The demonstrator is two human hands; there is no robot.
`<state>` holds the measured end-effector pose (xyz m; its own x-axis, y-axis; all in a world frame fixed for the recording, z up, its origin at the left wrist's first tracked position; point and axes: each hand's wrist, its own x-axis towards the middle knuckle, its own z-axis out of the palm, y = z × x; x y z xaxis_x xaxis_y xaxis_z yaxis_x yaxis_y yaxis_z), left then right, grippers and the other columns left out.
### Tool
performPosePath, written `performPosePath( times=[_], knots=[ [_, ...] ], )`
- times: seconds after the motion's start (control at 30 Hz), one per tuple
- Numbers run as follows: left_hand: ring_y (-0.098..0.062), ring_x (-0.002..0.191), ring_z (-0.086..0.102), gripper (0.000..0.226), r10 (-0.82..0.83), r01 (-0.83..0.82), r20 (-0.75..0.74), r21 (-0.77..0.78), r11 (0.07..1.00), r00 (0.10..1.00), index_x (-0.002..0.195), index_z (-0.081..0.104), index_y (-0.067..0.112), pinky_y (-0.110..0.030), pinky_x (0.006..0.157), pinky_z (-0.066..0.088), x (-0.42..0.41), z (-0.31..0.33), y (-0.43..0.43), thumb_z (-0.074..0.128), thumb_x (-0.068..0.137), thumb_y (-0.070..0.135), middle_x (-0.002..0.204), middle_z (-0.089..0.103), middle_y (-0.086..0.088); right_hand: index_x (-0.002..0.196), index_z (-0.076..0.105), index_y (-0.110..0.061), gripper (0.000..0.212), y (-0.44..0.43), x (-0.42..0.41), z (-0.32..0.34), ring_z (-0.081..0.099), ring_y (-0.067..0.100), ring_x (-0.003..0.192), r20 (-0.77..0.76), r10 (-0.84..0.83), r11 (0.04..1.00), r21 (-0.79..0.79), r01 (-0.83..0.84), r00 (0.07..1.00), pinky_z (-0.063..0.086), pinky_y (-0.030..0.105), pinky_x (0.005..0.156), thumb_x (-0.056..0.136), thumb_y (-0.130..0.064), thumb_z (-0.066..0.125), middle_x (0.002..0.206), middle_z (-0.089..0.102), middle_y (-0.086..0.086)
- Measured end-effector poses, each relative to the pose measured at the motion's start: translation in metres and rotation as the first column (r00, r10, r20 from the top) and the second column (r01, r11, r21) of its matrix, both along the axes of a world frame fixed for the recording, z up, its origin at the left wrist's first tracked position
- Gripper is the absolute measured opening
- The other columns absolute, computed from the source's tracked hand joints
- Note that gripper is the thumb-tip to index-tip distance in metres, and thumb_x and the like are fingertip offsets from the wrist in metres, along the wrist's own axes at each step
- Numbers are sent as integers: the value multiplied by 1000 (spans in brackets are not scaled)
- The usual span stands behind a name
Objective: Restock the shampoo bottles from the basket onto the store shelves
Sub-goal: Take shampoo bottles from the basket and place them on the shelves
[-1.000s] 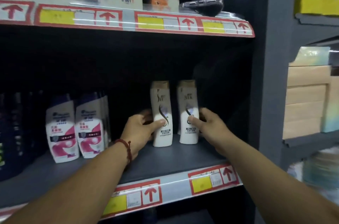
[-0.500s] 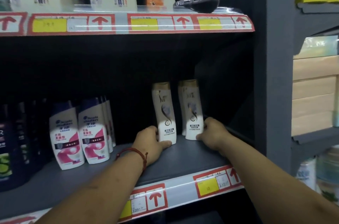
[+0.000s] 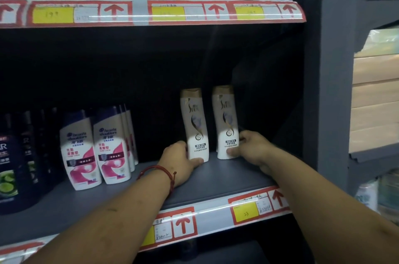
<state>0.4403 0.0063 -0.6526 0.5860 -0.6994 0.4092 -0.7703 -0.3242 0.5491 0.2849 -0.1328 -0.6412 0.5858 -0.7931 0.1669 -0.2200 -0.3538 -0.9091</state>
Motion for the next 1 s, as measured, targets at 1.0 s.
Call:
performPosePath(
  times=[1.0],
  knots=[
    [-20,99,66,49,24,-23,-149,8,1000,988,110,59,11,-30,87,52,-2,6,6,87,72,24,104,70,-4,115,71,-12,49,16,0,8,66,27,106,-244,-204,935,-336,114,948,51,30,83,78,-42,79,118,71,9]
  ],
)
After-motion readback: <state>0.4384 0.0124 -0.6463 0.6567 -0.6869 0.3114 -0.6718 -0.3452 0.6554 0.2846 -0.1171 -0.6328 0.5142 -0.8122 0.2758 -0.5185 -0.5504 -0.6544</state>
